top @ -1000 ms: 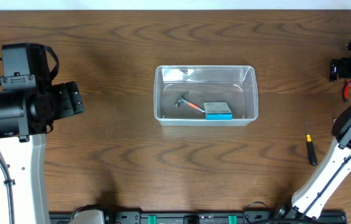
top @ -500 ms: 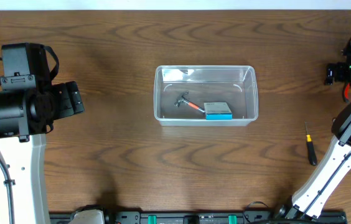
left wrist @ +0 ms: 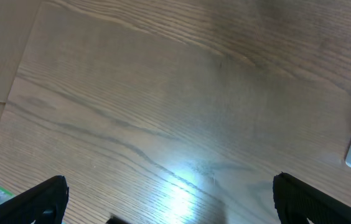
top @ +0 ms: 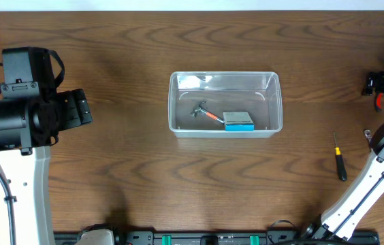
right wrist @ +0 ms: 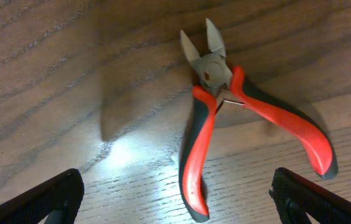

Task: Pack container
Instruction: 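Lower the right gripper over the red-handled pliers to grasp them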

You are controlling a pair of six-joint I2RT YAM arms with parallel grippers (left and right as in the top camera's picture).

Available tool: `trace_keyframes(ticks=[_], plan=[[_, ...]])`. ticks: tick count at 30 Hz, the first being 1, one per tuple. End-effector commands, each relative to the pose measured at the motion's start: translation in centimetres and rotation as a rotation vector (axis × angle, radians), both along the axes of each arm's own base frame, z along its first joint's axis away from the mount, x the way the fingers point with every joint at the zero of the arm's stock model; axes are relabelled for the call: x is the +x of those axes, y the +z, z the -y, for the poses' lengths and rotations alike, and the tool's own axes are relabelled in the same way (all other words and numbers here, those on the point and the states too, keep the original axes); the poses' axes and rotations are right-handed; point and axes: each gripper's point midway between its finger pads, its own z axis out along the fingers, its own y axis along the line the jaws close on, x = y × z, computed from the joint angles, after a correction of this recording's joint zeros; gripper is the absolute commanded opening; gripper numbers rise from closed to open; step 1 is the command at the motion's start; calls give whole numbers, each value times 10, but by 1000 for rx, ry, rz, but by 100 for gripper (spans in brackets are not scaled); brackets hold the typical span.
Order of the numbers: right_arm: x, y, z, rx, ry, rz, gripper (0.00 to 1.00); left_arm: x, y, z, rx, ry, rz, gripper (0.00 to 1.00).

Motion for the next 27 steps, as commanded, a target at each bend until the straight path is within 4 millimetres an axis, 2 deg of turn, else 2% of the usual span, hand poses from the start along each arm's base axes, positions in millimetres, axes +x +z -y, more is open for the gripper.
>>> trace_keyframes(ticks=[1,27], plan=[[3,-9,-4,32,1,4,99,0,2,-3,3,17,7,98],[1,-22,-4,40,-52,-19,99,2,3,-3,4,16,18,98]])
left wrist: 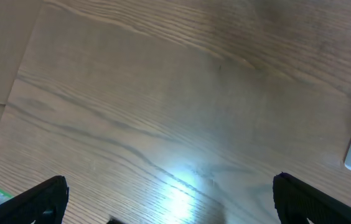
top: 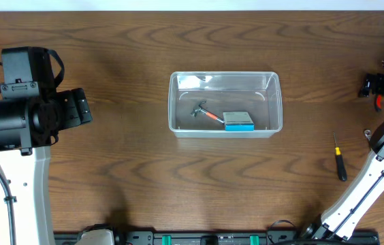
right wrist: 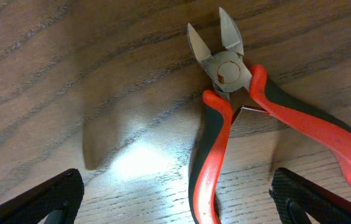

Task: Pack container
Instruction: 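Lower the right gripper over the red-handled pliers to grasp them, then close the right gripper on the pliers' handles and lift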

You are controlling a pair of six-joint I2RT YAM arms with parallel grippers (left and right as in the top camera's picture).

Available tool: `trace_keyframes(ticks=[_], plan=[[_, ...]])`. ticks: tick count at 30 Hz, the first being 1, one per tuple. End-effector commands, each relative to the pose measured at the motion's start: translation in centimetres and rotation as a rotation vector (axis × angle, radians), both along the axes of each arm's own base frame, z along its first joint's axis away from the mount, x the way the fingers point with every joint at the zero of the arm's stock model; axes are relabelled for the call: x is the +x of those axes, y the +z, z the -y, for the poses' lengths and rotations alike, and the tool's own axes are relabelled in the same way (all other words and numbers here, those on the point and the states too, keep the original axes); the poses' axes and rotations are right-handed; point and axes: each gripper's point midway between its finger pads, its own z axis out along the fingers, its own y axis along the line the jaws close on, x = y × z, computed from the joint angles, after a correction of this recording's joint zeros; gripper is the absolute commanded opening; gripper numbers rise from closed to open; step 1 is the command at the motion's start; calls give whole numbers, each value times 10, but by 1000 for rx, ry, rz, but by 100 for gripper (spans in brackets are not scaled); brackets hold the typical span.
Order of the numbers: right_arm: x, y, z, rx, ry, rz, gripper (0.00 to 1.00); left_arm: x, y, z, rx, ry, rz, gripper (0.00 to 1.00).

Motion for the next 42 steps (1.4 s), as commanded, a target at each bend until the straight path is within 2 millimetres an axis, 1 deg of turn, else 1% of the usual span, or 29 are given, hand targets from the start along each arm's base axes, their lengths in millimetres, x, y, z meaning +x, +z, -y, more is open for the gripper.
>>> trace_keyframes(ticks=[1,6,7,11,20,27,31,35,36,39,42], plan=[[1,-9,-1,8,-14,-10,99,0,2,-3,4,17,8,98],[-2,-18,0,8,-40,-31,99,0,2,-3,4,17,9,98],[-3,-22,1,4,-49,-44,99,0,2,-3,4,17,9,98],[-6,-28,1,6,-62,-59,99,0,2,-3,4,17,8,98],[-4,-28,6,-20,-78,-55,99,0,2,-3,4,17,8,98],[-1,-28,8,-27,-90,-41,94,0,2,-3,4,16,9,98],[0,-27,10,-30,-102,-34,91,0,2,-3,4,16,8,98],[2,-27,10,-31,-121,-29,83,0,2,-3,4,17,8,98],[2,-27,10,-31,-124,-28,81,0,2,-3,4,17,8,98],[2,-27,10,-30,-132,-28,68,0,2,-3,4,16,8,98],[1,-27,10,-29,-136,-31,64,0,2,-3,4,17,8,98]])
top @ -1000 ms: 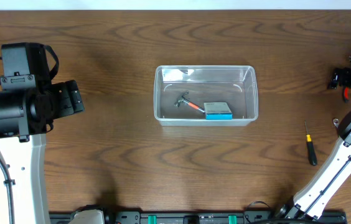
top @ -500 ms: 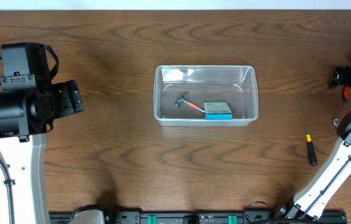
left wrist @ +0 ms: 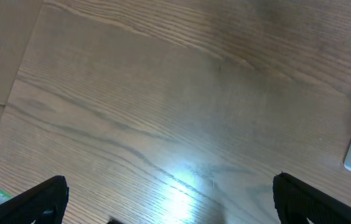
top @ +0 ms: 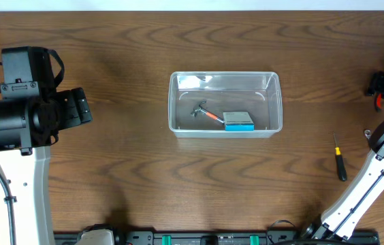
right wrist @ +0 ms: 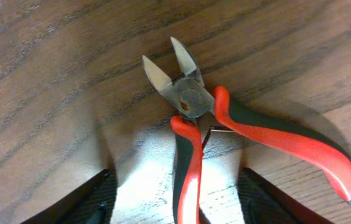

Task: Pack container
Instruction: 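Close the right gripper on the pliers' handles and lift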

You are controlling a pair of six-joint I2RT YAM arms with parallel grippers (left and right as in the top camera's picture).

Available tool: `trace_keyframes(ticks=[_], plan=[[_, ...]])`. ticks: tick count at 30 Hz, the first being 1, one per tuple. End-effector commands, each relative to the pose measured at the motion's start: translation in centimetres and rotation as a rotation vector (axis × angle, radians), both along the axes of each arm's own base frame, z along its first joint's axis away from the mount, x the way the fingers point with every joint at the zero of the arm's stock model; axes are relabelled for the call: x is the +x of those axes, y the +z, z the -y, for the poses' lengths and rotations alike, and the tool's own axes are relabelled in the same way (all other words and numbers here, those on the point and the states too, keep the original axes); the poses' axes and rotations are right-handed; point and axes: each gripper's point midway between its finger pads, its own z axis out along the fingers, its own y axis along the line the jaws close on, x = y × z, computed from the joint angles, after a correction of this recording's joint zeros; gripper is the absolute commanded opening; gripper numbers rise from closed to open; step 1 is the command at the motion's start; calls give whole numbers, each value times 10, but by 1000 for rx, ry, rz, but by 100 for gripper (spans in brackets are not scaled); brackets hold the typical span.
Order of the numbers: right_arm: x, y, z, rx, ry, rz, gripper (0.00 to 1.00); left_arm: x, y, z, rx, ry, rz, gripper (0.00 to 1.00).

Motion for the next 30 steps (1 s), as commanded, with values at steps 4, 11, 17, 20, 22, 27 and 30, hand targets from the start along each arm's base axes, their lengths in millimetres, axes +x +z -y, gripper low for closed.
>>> trace_keyframes(ticks=[4,11,17,20,22,27,30], plan=[[-6,-21,-2,21,-64,-42,56,0,2,-3,3,17,7,98],[-8,-21,-4,31,-75,-50,40,0,2,-3,4,16,7,98],[-7,-21,-4,29,-75,-46,25,0,2,-3,4,17,7,98],[-6,-20,-3,26,-76,-41,25,0,2,-3,4,17,7,98],[-5,-19,-3,27,-79,-37,23,0,2,-3,4,17,7,98],[0,-8,-3,34,-81,-21,17,0,2,-3,4,17,8,98],[3,2,-1,27,-88,-9,15,0,2,-3,4,17,7,98]])
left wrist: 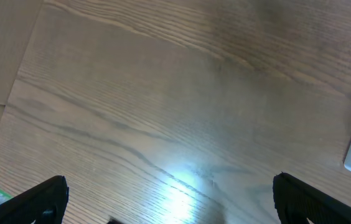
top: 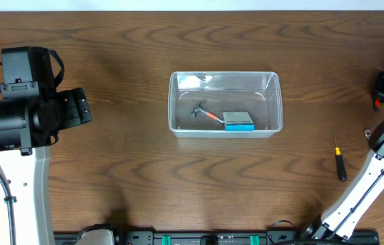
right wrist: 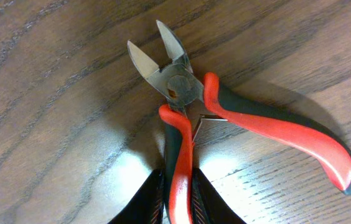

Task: Pack container
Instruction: 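Close the right gripper on the pliers' handles and lift, then carry the pliers left over the container with the right gripper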

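Note:
The clear plastic container (top: 275, 102) stands mid-table, with a small hammer-like tool (top: 202, 111) and a blue-and-grey box (top: 238, 121) inside. Red-and-black cutting pliers (right wrist: 188, 99) lie on the wood at the far right, handles spread. My right gripper (right wrist: 178, 190) is shut on the pliers' left handle, one finger against each side. In the overhead view the right gripper sits at the table's right edge, a bit of red beside it. My left gripper (left wrist: 169, 202) hangs open over bare wood at the left, nothing between its fingers (left wrist: 38, 199).
A small black screwdriver with a yellow collar (top: 340, 165) lies near the right edge, in front of the right gripper. The container's corner shows at the right of the left wrist view. A green scrap lies at that view's lower left.
The right gripper's fingers stood apart on either side of the pliers' left handle; now they are shut on it. The pliers still lie on the table. The left arm has not moved.
First my right gripper was wide open above the pliers lying on the table. Then it stood over them slightly shifted, still wide open. After that its fingers were closer in beside the left handle, and now they grip that handle. The left arm stayed put throughout.

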You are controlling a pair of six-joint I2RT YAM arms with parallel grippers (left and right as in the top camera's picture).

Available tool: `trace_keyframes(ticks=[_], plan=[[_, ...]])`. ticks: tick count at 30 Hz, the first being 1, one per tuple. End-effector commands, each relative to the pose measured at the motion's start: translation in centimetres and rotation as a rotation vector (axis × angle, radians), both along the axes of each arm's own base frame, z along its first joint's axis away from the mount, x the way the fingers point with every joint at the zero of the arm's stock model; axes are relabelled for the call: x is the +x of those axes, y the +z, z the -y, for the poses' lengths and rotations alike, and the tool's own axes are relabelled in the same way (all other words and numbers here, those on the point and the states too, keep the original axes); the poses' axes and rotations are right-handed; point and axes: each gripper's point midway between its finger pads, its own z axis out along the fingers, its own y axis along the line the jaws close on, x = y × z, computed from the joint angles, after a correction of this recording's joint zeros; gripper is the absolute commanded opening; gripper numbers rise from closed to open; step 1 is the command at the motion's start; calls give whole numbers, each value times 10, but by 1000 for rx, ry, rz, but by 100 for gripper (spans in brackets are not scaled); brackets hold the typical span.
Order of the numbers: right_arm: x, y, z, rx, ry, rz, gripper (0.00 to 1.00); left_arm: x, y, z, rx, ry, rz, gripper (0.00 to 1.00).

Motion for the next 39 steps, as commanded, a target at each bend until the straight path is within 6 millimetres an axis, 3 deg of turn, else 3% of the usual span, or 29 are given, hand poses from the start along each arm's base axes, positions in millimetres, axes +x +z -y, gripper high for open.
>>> trace_keyframes(ticks=[1,11,18,29,39], plan=[[9,6,2,0,-13,20,13,0,2,-3,4,17,7,98],[26,58,-5,-32,18,72,5,0,2,-3,4,17,7,98],[41,103,-42,-53,151,97,6,0,2,-3,4,17,7,98],[68,191,-156,-101,459,229,5,0,2,-3,4,17,7,98],[72,244,-294,-74,746,365,6,0,2,-3,4,17,7,98]])
